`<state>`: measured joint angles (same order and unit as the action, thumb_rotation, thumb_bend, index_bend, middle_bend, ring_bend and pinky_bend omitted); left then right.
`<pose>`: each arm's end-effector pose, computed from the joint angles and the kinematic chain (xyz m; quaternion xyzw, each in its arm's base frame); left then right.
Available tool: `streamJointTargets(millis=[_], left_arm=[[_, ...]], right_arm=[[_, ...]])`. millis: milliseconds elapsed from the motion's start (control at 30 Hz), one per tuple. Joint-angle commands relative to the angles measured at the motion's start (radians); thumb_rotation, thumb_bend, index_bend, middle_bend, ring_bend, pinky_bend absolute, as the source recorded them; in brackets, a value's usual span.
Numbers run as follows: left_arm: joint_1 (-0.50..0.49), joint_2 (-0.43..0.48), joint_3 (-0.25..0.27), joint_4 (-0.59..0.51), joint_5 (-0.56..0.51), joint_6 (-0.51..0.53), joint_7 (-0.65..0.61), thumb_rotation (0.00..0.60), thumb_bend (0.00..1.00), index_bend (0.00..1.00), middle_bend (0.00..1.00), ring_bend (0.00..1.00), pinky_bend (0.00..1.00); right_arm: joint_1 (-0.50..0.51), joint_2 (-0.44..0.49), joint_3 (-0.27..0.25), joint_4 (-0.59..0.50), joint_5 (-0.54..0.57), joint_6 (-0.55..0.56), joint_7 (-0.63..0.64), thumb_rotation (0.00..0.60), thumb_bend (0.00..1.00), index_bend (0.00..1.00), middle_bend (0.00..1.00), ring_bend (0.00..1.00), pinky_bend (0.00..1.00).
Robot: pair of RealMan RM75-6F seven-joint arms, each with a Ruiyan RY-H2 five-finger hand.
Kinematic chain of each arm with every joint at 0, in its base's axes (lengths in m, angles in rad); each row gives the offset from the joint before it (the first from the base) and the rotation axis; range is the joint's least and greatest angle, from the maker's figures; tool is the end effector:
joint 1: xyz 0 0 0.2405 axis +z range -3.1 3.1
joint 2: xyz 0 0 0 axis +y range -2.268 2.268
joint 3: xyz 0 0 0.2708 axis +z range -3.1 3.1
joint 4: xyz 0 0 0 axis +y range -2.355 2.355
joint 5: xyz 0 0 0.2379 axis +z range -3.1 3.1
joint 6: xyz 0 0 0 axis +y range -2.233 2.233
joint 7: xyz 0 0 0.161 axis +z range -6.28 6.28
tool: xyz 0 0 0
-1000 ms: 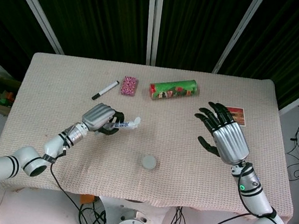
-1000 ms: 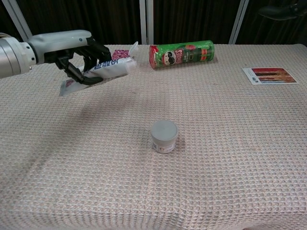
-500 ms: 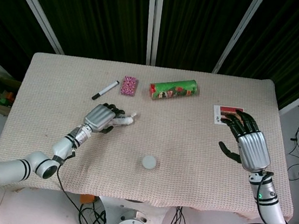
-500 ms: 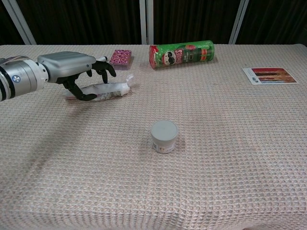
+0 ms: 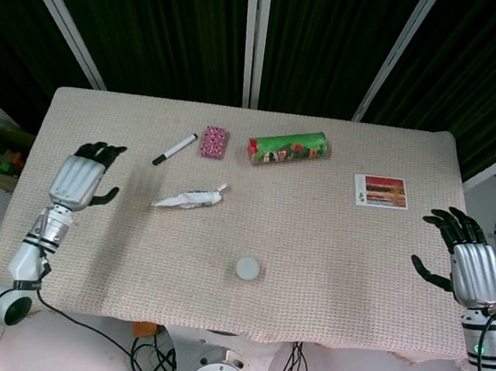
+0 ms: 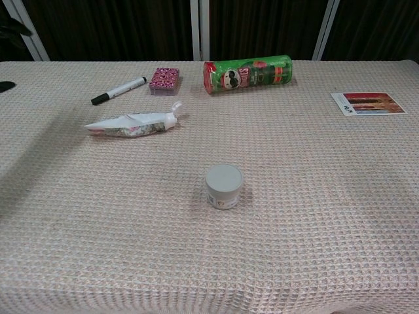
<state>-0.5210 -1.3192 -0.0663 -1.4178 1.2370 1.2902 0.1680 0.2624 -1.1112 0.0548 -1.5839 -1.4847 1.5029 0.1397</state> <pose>-0.2806 0.3499 0.0781 -0.6565 -0.3241 -0.3762 0.5679 -0.3013 -0.2605 0.1503 0.5971 -0.3622 0.4747 0.5358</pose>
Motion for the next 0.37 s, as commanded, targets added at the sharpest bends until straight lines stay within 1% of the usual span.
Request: streamJointTargets(millis=[33, 167, 367], left_arm=[[0.128, 0.097, 0.028, -0.052, -0.001, 0.128, -0.022, 0.598, 0.29, 0.19, 0.22, 0.14, 0.2], [0.224, 0.143, 0.062, -0.096, 0.02, 0.22, -0.025, 0.6, 0.29, 0.19, 0.22, 0.14, 0.2], [0.345, 0.18, 0.118, -0.17, 0.069, 0.312, -0.052, 0.6, 0.29, 0.19, 0.22, 0.14, 0.19]], right_arm=[[-0.034, 0.017, -0.021, -0.001, -0.001, 0.009, 0.011, 0.6, 0.21, 0.23, 0.19, 0.07, 0.17], [-0.06, 0.031, -0.036, -0.016, -0.005, 0.009, 0.001, 0.6, 0.22, 0.15, 0.14, 0.02, 0.12], [-0.095, 0.017, -0.048, -0.042, -0.032, 0.037, -0.045, 0.6, 0.23, 0.11, 0.12, 0.01, 0.1]])
